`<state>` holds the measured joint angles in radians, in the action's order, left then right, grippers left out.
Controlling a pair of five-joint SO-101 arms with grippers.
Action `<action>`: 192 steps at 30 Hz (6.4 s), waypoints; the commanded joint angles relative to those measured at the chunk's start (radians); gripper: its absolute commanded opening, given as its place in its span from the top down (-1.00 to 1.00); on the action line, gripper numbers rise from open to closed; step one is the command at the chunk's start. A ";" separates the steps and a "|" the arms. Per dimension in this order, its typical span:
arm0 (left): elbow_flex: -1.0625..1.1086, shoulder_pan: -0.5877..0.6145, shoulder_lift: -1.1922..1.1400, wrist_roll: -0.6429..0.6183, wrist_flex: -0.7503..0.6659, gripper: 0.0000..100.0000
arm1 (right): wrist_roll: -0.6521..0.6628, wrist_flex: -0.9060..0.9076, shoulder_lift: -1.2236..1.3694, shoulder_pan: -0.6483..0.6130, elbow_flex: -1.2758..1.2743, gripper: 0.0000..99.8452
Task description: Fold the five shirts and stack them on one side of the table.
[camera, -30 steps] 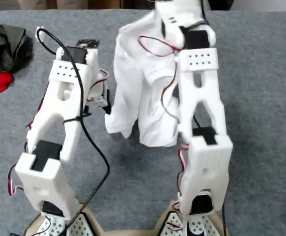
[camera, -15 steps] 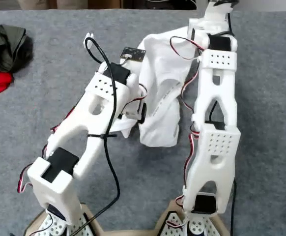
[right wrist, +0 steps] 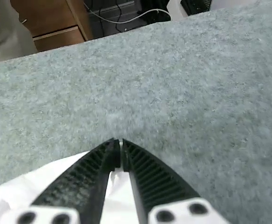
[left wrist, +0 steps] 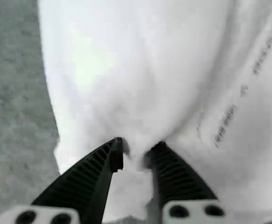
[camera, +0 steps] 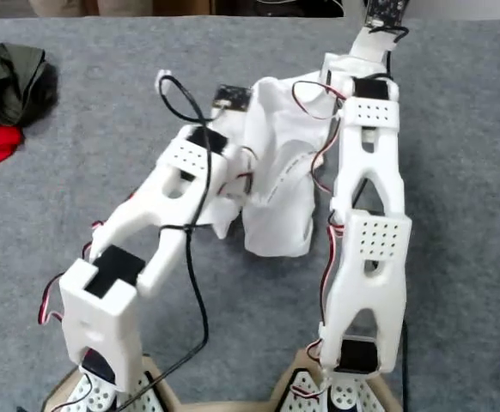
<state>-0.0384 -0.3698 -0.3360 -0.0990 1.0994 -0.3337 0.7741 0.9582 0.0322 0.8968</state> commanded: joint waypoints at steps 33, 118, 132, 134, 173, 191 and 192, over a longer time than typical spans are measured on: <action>-0.351 0.417 -0.047 0.117 -0.021 0.96 | 0.035 -0.014 0.079 -0.056 0.061 0.99; -1.359 0.244 -0.728 0.701 0.528 0.66 | 0.081 -0.012 0.084 -0.065 0.050 0.99; -1.473 0.305 -0.943 0.600 0.201 0.75 | 0.081 -0.012 0.084 -0.064 0.050 0.99; -1.473 0.313 -0.951 0.620 0.160 0.86 | 0.081 -0.012 0.084 -0.064 0.050 0.99; -1.562 0.272 -0.796 0.698 0.394 0.57 | 0.083 -0.011 0.105 -0.067 0.059 0.99; -1.422 0.351 -0.917 0.635 -0.066 0.78 | 0.103 -0.011 0.108 -0.067 0.059 0.99; -1.422 0.354 -0.917 0.635 -0.066 0.78 | 0.103 -0.011 0.108 -0.067 0.059 0.99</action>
<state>-1.4592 -0.0307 -1.2720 0.5286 1.0518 -0.2447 0.7587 1.0764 -0.0215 0.9152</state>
